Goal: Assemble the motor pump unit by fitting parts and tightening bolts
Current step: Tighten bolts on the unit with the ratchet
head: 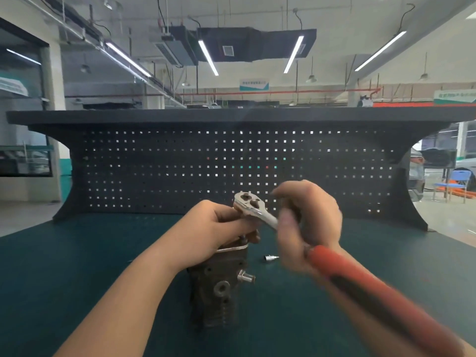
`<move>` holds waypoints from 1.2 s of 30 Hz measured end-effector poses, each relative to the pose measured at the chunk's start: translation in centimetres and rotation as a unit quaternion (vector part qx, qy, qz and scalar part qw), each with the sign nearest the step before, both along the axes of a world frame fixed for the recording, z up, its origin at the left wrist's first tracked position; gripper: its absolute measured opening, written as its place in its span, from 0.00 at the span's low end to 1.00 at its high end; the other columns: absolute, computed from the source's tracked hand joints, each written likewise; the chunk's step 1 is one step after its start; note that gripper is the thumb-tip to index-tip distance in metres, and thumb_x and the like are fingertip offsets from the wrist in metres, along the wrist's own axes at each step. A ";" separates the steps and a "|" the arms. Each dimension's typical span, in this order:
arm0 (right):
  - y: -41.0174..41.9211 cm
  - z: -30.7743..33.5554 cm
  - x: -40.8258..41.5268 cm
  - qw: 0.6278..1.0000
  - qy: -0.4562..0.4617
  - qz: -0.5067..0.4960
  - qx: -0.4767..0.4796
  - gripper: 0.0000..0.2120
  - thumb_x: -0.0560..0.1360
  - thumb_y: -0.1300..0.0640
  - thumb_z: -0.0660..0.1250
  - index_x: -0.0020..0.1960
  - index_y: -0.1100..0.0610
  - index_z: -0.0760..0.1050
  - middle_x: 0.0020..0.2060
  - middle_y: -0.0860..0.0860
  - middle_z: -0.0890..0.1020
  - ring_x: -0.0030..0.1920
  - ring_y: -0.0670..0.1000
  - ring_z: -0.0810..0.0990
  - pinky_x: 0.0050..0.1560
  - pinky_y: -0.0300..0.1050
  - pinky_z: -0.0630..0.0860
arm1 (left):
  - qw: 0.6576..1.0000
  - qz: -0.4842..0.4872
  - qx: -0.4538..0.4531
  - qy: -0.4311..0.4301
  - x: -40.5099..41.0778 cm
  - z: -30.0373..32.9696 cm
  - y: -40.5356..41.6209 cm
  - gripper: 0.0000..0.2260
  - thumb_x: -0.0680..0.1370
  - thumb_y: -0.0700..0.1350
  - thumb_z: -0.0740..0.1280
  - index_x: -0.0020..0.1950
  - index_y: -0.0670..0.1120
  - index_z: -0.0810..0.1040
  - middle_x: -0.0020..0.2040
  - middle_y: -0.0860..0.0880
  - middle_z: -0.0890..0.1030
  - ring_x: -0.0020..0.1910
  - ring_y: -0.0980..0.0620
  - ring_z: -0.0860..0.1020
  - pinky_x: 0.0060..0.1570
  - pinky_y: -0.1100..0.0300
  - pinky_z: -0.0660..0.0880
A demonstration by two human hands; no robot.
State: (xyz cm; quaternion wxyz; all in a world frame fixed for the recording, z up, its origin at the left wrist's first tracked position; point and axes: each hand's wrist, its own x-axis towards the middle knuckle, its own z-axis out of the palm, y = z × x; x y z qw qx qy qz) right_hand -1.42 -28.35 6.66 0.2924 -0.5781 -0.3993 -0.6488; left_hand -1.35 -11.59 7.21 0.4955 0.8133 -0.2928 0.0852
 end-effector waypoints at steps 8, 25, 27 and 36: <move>-1.1 -1.7 5.0 0.847 0.421 0.270 0.182 0.17 0.66 0.40 0.57 0.42 0.50 0.76 0.27 0.49 0.71 0.27 0.47 0.67 0.31 0.43 0.64 | 0.999 0.043 0.020 -0.015 0.2 -0.1 0.0 0.09 0.75 0.54 0.70 0.41 0.52 0.87 0.42 0.54 0.86 0.42 0.60 0.82 0.50 0.67 0.75; -0.5 -1.3 2.2 0.964 0.143 0.173 0.145 0.06 0.71 0.54 0.55 0.43 0.49 0.70 0.31 0.46 0.70 0.31 0.44 0.67 0.33 0.36 0.65 | 1.000 -0.006 0.005 -0.007 0.8 -0.4 0.3 0.07 0.75 0.52 0.71 0.42 0.51 0.87 0.39 0.57 0.85 0.38 0.66 0.80 0.40 0.74 0.70; -1.0 -1.6 3.6 0.916 0.271 0.216 0.203 0.10 0.70 0.48 0.56 0.39 0.50 0.73 0.29 0.46 0.70 0.30 0.46 0.67 0.31 0.39 0.65 | 1.000 0.011 0.020 -0.013 0.6 -0.2 0.3 0.08 0.75 0.53 0.71 0.42 0.51 0.87 0.41 0.55 0.86 0.39 0.65 0.80 0.44 0.69 0.72; 1.6 -2.0 2.0 0.877 0.236 0.280 0.312 0.08 0.70 0.56 0.57 0.37 0.47 0.73 0.28 0.48 0.71 0.29 0.48 0.67 0.29 0.40 0.64 | 1.000 0.003 0.014 -0.018 0.8 -0.5 0.1 0.11 0.69 0.61 0.71 0.44 0.56 0.86 0.43 0.54 0.86 0.48 0.57 0.83 0.61 0.50 0.75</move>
